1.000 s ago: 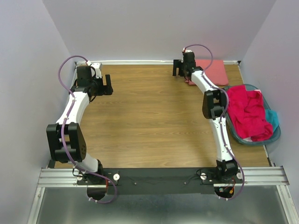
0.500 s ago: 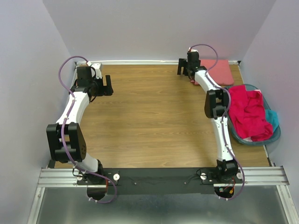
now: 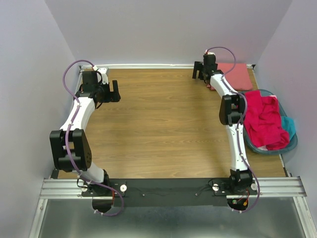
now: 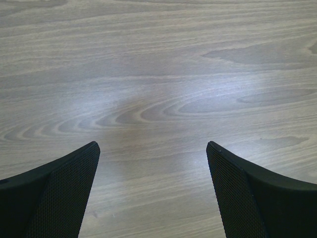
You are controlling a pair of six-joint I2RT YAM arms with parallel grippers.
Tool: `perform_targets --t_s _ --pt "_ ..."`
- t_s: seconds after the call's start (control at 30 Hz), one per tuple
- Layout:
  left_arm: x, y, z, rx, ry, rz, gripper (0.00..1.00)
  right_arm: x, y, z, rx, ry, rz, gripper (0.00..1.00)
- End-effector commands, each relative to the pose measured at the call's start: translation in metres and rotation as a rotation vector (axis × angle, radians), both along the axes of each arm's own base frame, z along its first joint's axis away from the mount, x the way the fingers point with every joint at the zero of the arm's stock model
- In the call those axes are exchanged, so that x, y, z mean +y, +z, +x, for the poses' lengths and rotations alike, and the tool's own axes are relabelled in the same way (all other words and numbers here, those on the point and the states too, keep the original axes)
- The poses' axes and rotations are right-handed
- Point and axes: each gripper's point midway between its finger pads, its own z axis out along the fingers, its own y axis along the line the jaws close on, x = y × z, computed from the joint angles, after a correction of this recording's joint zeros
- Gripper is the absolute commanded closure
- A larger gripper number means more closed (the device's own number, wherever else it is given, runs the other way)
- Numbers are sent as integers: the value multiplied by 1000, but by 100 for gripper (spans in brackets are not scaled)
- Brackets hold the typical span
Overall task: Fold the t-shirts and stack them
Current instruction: Put the neatly folded tshirt into the corner of the board with the right arm
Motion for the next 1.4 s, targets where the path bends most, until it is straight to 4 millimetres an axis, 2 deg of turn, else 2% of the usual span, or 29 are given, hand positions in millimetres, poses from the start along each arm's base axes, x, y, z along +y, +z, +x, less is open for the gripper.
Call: perform_targets --t_s 0.0,0.2,0.43,0.57,0.6,0.7,0.73,0.77,0.8,0.83,0.87,0.9,0.93,0.97,1.0,1.03,1.1,1.17,1.2,1.23,1.27,1.3,1.33,1.37 --pt "-1 1 3 2 -6 -20 4 -28 -20 -9 65 -59 -22 0" --pt "-1 -3 3 13 -3 -26 4 -36 -19 -8 62 -71 -24 0" --pt "0 2 6 9 -7 -20 4 -38 -18 -7 59 -74 -20 0" --pt "2 7 8 -5 -7 -10 4 -33 3 -7 37 -29 -13 0" --pt "1 7 8 -8 -10 -11 4 -28 24 -6 8 -5 -1 0" --pt "-1 17 9 -37 -19 -15 4 -21 59 -4 -45 46 -1 0" --pt "-3 25 12 -65 -39 -18 4 -12 85 -5 -82 91 28 0" --pt "-3 32 15 -88 -56 -2 4 -7 98 -5 -103 108 42 0" --pt "-1 41 19 -114 -66 16 4 -1 113 -4 -129 135 64 0" --pt "3 61 29 -179 -89 58 4 12 130 -5 -156 189 102 0" --pt "1 72 32 -212 -117 59 4 19 157 -9 -197 214 115 0" --pt "-1 83 34 -244 -139 65 4 31 168 -12 -214 254 128 0" --pt "-3 96 37 -290 -177 82 4 38 176 -18 -220 280 135 0" --pt "-5 99 37 -298 -192 84 4 45 182 -23 -222 305 143 0" --pt "-6 101 37 -300 -211 86 4 56 206 -35 -248 344 159 0" --pt "-12 103 35 -295 -261 85 4 60 196 -44 -215 361 159 0" --pt "-13 102 33 -288 -284 91 4 67 200 -63 -196 397 127 0" --pt "-15 98 27 -287 -307 100 4 72 206 -92 -169 414 95 0" --pt "-15 90 23 -273 -314 100 4 71 223 -109 -181 419 83 0" --pt "-14 87 21 -273 -311 109 4 70 225 -120 -172 420 87 0" --pt "-14 89 17 -286 -314 119 4 67 198 -138 -95 421 92 0" --pt "-15 74 11 -262 -325 129 4 66 193 -150 -69 420 95 0" --pt "-13 73 7 -270 -318 153 4 62 206 -167 -82 420 96 0" --pt "-12 67 3 -263 -319 168 4 57 179 -186 -15 421 90 0"
